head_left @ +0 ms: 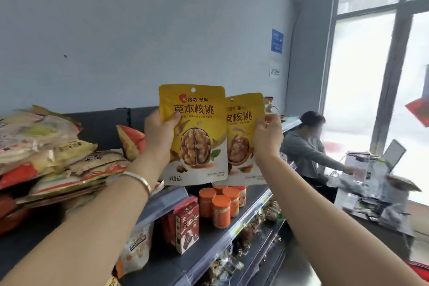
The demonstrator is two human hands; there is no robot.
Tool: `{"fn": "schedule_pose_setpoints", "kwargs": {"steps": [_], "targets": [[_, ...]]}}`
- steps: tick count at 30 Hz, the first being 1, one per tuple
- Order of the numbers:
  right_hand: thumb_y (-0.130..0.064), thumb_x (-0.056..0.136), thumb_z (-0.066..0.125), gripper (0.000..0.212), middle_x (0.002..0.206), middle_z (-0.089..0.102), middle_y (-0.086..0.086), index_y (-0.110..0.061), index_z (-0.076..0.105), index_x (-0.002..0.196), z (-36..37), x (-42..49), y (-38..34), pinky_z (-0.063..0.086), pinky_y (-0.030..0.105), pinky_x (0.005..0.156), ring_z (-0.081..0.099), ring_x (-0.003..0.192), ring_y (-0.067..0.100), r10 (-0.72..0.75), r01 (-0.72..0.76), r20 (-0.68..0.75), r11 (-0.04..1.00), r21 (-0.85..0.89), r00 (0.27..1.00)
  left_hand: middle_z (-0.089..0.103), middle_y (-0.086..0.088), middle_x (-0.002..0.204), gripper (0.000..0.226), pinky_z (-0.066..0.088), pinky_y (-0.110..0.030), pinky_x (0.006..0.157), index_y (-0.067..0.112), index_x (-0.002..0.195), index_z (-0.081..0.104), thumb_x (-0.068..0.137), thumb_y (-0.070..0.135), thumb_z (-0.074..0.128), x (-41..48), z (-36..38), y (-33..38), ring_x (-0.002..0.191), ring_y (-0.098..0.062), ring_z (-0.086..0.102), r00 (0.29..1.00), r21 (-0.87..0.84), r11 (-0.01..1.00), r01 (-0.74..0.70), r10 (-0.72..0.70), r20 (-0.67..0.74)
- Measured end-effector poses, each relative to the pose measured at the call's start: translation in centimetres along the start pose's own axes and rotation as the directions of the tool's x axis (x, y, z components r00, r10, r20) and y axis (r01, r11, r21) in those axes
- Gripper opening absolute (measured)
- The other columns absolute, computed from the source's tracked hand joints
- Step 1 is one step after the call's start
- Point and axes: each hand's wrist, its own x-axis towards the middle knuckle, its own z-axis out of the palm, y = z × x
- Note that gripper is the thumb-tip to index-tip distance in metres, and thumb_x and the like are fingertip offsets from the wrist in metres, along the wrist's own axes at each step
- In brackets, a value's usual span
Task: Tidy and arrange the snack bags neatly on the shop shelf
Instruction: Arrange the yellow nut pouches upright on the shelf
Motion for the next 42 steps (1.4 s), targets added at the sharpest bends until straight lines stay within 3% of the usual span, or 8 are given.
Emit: {"fn": "schedule_pose_setpoints", "kwargs": {"steps": [7,10,14,19,22,28,35,42], "targets": [[-0.015,0.099,0.041,0.006,0.099,0.059,0.007,-0.017,0.047,0.100,-3.4,8.2,7.1,0.045,0.035,0.073,0.056,0.085,0.023,0.084,-0.088,-0.096,0.996,-0.033,0.992,0.071,-0.001,0.089,0.012,0.054,-0.028,0.068,0.016,0.089,0.067,0.092,0.011,0.058,2.3,10.4,-6.9,0.083,-0.018,0.067,0.994,0.050,0.998,0.025,-0.030,0.105],[-0.016,0.099,0.041,0.006,0.087,0.057,0.001,-0.017,0.047,0.100,-2.9,11.7,9.2,0.048,0.038,0.075,0.056,0.082,0.022,0.101,-0.105,-0.112,0.994,-0.025,0.989,0.070,-0.007,0.089,0.013,0.055,-0.038,0.077,0.017,0.083,0.066,0.092,0.012,0.058,4.5,13.6,-9.1,0.083,-0.027,0.067,0.994,0.073,0.997,0.011,-0.019,0.108],[-0.020,0.099,0.041,0.005,0.077,0.054,-0.004,-0.019,0.046,0.100,-0.6,17.1,10.9,0.051,0.046,0.081,0.059,0.084,0.025,0.082,-0.086,-0.136,0.996,-0.019,0.987,0.067,-0.005,0.080,0.017,0.050,-0.033,0.068,0.019,0.076,0.061,0.092,0.013,0.058,9.2,17.2,-10.8,0.069,-0.020,0.061,0.996,0.041,0.999,-0.034,0.031,0.081],[-0.018,0.100,0.040,0.006,0.091,0.063,0.008,-0.019,0.045,0.102,2.7,24.6,11.2,0.052,0.036,0.070,0.059,0.076,0.022,0.066,-0.066,-0.161,0.998,0.005,0.985,0.069,-0.008,0.089,0.011,0.056,-0.038,0.075,0.012,0.084,0.064,0.092,0.011,0.056,16.9,22.1,-12.2,0.081,-0.022,0.067,0.990,-0.048,0.996,-0.078,0.083,0.113],[-0.015,0.101,0.040,0.008,0.074,0.052,0.001,-0.022,0.044,0.102,3.8,28.7,11.2,0.039,0.019,0.046,0.047,0.059,0.011,0.024,-0.040,-0.231,0.997,-0.067,0.973,0.068,-0.012,0.093,0.012,0.054,-0.047,0.083,0.013,0.082,0.061,0.093,0.013,0.055,21.1,25.0,-13.0,0.090,-0.030,0.065,0.988,-0.041,0.990,-0.133,0.136,0.067],[-0.012,0.101,0.035,0.014,0.072,0.052,-0.001,-0.013,0.046,0.108,7.4,35.2,13.7,0.036,0.026,0.055,0.048,0.061,0.013,0.021,-0.003,-0.289,0.998,0.063,0.957,0.062,-0.001,0.090,0.016,0.052,-0.043,0.084,0.013,0.093,0.059,0.098,0.018,0.045,27.5,28.5,-14.5,0.087,-0.021,0.061,0.944,0.112,0.941,-0.319,0.326,-0.047],[-0.018,0.101,0.032,0.017,0.071,0.049,-0.005,-0.015,0.046,0.109,14.6,42.2,16.6,0.037,0.027,0.054,0.050,0.064,0.014,0.027,0.002,-0.166,0.985,0.170,0.986,0.058,0.003,0.088,0.022,0.039,-0.011,0.064,0.007,0.101,0.061,0.100,0.017,0.041,32.9,31.0,-17.5,0.079,-0.011,0.052,0.863,0.317,0.847,-0.427,0.486,-0.138],[-0.017,0.103,0.034,0.017,0.079,0.054,-0.003,-0.013,0.048,0.112,20.6,48.8,19.5,0.038,0.026,0.060,0.049,0.062,0.008,-0.022,0.009,0.048,0.967,0.255,0.999,0.057,0.009,0.083,0.017,0.044,-0.026,0.070,0.019,0.091,0.055,0.100,0.021,0.040,36.6,34.4,-20.0,0.079,-0.010,0.054,0.814,0.480,0.804,-0.352,0.516,-0.267]]}}
